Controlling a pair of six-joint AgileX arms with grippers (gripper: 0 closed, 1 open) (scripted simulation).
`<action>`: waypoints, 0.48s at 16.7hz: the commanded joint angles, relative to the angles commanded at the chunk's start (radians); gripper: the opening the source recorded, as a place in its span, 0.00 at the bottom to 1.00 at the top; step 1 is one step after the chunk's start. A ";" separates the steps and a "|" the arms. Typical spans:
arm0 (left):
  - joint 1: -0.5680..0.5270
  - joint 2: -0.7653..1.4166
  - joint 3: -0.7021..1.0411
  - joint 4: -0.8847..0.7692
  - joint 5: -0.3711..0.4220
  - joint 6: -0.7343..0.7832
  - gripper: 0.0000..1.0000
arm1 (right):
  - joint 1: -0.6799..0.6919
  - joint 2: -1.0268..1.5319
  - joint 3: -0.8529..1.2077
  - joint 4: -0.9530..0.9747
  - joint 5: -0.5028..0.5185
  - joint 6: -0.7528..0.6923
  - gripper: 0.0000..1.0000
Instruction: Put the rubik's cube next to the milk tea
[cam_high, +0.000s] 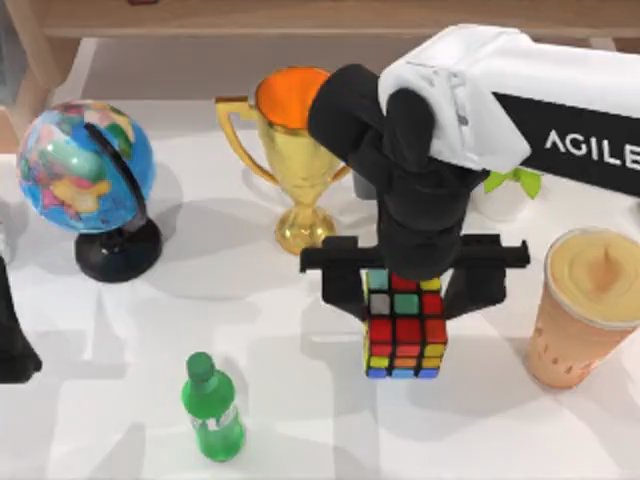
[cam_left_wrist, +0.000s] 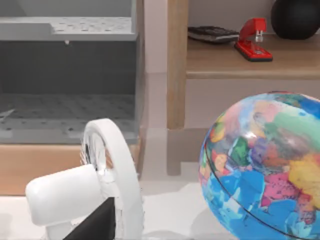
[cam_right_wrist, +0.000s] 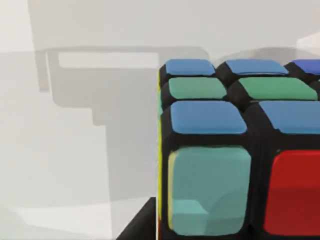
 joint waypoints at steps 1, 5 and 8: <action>0.000 0.000 0.000 0.000 0.000 0.000 1.00 | 0.000 0.000 0.000 0.000 0.000 0.000 0.00; 0.000 0.000 0.000 0.000 0.000 0.000 1.00 | 0.005 -0.002 0.002 0.003 0.000 0.000 0.00; 0.000 0.000 0.000 0.000 0.000 0.000 1.00 | 0.007 -0.005 0.004 0.011 -0.004 0.002 0.00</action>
